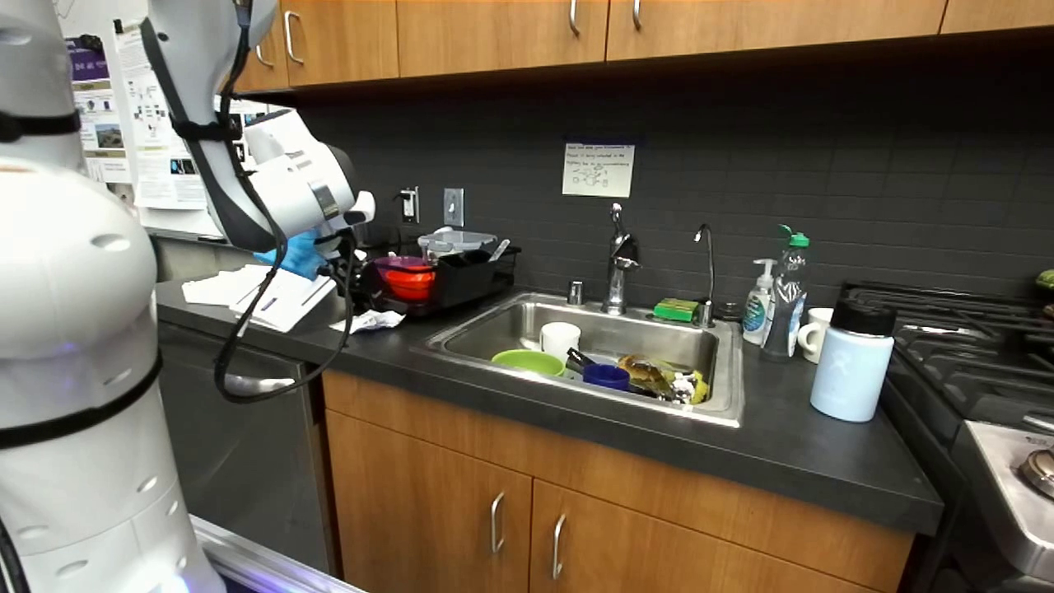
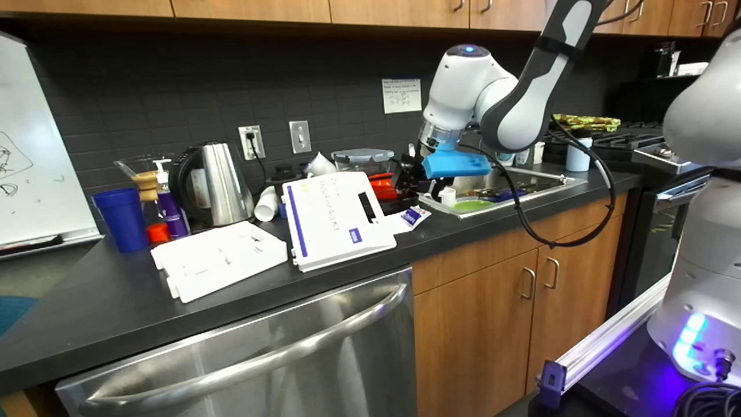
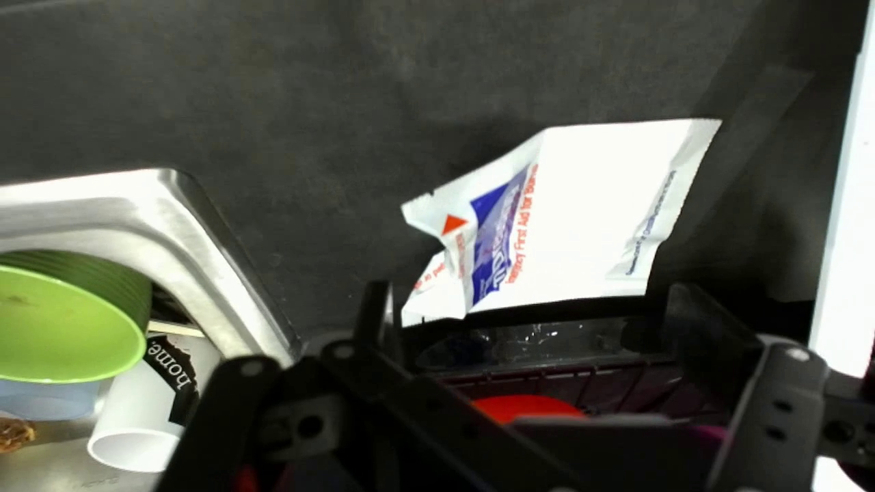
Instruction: Open the white object and put the white item on the counter
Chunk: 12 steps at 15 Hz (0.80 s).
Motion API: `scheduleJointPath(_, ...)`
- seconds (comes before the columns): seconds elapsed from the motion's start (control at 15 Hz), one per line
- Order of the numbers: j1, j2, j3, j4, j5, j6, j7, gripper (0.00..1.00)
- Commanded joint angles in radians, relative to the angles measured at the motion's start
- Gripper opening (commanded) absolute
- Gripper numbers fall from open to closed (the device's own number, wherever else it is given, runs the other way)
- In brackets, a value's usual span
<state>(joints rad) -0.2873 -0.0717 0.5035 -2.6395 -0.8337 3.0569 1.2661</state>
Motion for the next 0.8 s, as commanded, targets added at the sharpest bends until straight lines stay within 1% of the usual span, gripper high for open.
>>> scheduleJointPath(0.0, 0.064, -0.129, -0.018, -0.126, 0.129, 0.034, -0.09, 1.0)
scheduleJointPath(0.07, 0.096, -0.155, -0.034, -0.158, 0.173, 0.05, -0.118, 1.0)
scheduleJointPath(0.2, 0.185, -0.209, -0.08, -0.213, 0.252, 0.063, -0.165, 1.0)
scheduleJointPath(0.27, 0.221, -0.177, -0.103, -0.141, 0.207, 0.013, -0.125, 1.0)
scheduleJointPath(0.4, 0.319, -0.23, -0.161, -0.149, 0.229, -0.032, -0.144, 1.0)
scheduleJointPath(0.53, 0.422, -0.267, -0.225, -0.135, 0.237, -0.11, -0.172, 1.0)
scheduleJointPath(0.6, 0.487, -0.32, -0.262, -0.175, 0.282, -0.144, -0.228, 1.0)
scheduleJointPath(0.73, 0.61, -0.339, -0.333, -0.134, 0.319, -0.274, -0.293, 1.0)
